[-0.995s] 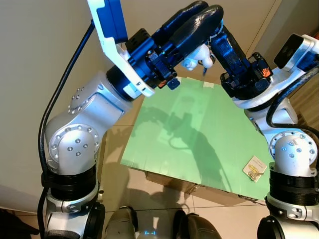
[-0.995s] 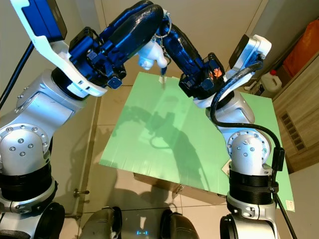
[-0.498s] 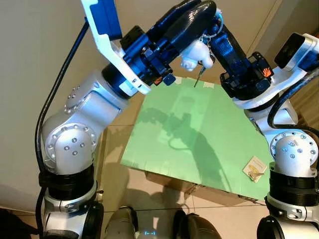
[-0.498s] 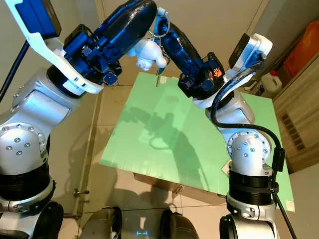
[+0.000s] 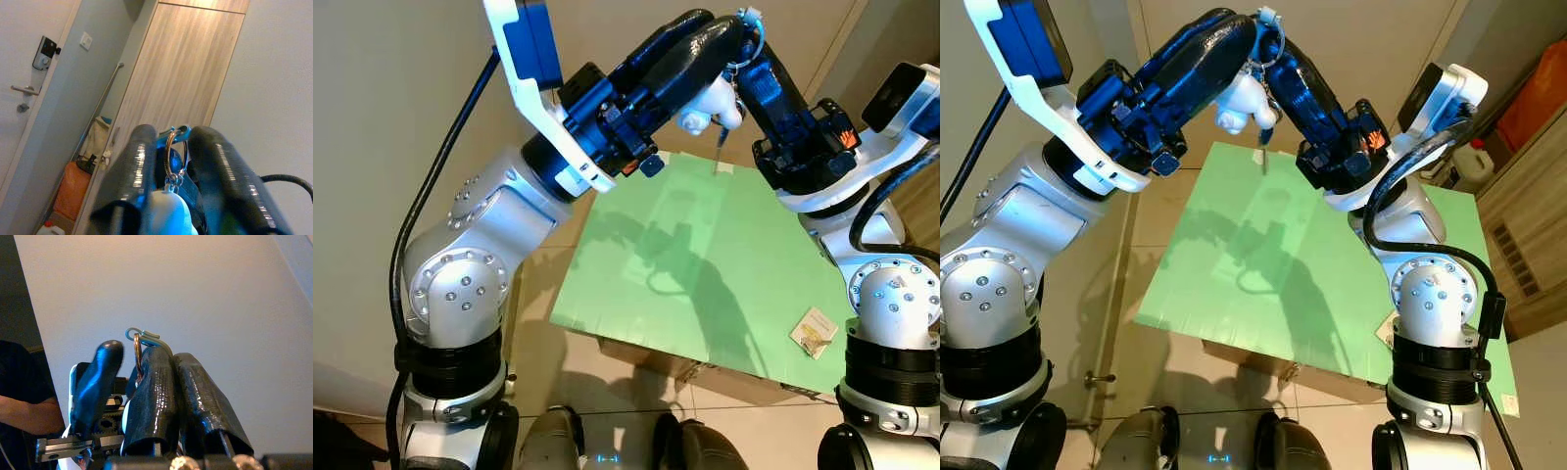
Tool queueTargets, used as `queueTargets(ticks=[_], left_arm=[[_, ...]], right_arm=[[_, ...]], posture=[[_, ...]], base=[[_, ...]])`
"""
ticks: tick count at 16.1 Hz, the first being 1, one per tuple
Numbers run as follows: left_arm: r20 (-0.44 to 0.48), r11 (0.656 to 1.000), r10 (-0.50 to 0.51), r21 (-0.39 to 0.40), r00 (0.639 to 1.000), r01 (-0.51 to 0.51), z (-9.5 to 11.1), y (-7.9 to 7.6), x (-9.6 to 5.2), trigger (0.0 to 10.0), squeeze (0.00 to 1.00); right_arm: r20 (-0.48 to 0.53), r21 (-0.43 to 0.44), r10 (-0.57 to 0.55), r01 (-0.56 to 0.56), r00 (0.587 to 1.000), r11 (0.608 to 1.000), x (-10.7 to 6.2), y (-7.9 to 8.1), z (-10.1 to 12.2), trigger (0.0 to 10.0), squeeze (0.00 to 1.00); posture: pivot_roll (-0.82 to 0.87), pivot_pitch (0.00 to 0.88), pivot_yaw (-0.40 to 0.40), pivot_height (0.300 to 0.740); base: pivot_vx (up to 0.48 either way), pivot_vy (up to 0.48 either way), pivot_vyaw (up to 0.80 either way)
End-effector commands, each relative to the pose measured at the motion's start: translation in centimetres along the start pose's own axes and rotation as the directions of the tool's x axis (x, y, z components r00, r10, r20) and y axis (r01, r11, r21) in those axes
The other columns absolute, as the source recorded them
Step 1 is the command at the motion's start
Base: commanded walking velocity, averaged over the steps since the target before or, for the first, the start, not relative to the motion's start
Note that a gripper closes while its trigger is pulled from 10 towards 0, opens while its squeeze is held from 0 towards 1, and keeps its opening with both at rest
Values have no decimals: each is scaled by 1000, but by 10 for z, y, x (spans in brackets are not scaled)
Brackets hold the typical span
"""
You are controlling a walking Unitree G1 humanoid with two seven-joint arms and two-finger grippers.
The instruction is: Hang keys on a hook
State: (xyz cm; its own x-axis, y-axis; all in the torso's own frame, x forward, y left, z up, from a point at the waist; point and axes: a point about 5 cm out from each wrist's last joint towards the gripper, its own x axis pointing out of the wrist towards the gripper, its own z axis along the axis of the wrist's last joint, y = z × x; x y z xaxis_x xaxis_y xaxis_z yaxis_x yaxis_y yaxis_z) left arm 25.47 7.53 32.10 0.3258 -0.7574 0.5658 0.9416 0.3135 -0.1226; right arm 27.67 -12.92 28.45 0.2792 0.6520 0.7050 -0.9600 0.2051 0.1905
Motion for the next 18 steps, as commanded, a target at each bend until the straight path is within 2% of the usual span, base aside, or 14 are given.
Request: queueTargets(ticks=[1,9,10,11,12,18], left_arm=[[26,1000,-20,3,999,20,4,-4,1,0,0],[8,1000,-12,-5,1000,12,1,-4,0,0,0],[5,1000,9,15,1000,-9,2,-2,0,8902,0],[9,1000,23,21,1000,-23,3,-1,0,10000,110],[12,1000,20,20,1000,-21,4,-1,1,10000,1000],[-20,1000,-21,4,1000,21,1,-6,0,10000,1000]], right_arm=[[4,-17,26,-26,1000,1000,2,6,5,10000,0],[1,-9,47,-47,999,999,4,10,4,10000,0],[-1,-8,48,-48,999,999,3,11,4,10000,0],[-2,-8,47,-47,999,999,3,11,4,10000,0],[-3,-7,48,-48,999,999,3,11,3,10000,0],[-14,-4,52,-52,999,999,2,11,2,10000,0]], posture=[[94,121,-34,740],[91,123,-30,740],[92,125,-31,740],[92,125,-31,740],[92,127,-31,740],[91,121,-30,740]], base=[[0,0,0],[0,0,0],[0,0,0],[0,0,0],[0,0,0],[0,0,0]])
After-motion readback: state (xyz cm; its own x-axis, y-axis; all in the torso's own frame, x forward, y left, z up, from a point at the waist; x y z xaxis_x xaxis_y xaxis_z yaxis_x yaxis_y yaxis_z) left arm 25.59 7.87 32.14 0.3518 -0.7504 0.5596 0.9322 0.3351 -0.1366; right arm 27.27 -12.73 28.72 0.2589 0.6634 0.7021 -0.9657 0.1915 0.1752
